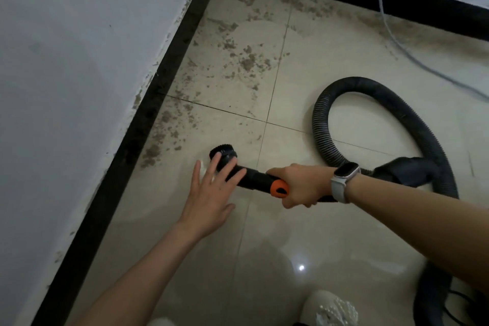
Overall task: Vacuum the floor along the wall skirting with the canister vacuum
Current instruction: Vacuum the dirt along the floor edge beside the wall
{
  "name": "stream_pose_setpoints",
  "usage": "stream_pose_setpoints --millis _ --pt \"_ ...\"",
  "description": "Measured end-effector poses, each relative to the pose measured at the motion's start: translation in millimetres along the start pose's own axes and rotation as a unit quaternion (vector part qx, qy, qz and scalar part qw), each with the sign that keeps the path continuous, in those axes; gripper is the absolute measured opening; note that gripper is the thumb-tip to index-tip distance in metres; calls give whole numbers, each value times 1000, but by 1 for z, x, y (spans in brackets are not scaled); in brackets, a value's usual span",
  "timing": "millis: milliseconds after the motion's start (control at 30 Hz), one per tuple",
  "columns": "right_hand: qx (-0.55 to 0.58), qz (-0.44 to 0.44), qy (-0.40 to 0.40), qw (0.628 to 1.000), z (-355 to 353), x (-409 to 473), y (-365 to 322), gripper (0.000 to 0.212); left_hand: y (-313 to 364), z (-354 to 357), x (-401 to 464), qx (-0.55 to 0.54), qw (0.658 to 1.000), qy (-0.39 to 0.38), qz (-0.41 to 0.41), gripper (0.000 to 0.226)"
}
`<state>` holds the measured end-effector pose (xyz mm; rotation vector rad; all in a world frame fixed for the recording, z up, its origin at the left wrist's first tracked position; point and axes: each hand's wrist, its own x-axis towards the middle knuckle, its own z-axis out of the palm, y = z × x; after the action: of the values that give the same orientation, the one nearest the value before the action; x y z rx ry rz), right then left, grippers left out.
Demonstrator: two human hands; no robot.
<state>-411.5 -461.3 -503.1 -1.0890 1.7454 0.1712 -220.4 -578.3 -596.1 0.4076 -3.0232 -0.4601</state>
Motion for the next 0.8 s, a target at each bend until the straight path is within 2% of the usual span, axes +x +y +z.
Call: stream_pose_setpoints --millis 100,133,200,267,333,467,533,600,700,800 --pt "85 -1 -49 995 -1 -4 -12 36 0 3 21 -15 1000 9 20 53" --pt "90 4 -55 994 -1 -5 -16 36 -1 1 27 -38 999 2 25 42" --pt "41 13 -43 998 -3 -9 -23 41 0 -3 32 -103 993 -45 30 35" --pt "-129 -8 24 991 -10 -11 -31 42 4 -10 29 -181 978 -101 -14 33" --pt "-308 -46 124 942 -13 -12 -38 36 7 -14 27 -249 959 -109 -77 34" --pt "-431 -53 335 836 -6 1 -35 27 -6 -23 26 -384 894 -109 -202 32" --pt "-433 -59 398 807 -8 5 -34 24 -15 -28 23 -432 863 -137 -221 25" --pt "-417 -52 356 835 -12 8 -36 30 -18 -28 18 -458 846 -149 -229 20" --pt "-378 -53 250 890 -17 13 -50 27 -20 -23 11 -417 869 -134 -229 18" --pt "-392 -67 218 891 -7 20 -68 25 -25 -23 7 -396 880 -139 -223 24"
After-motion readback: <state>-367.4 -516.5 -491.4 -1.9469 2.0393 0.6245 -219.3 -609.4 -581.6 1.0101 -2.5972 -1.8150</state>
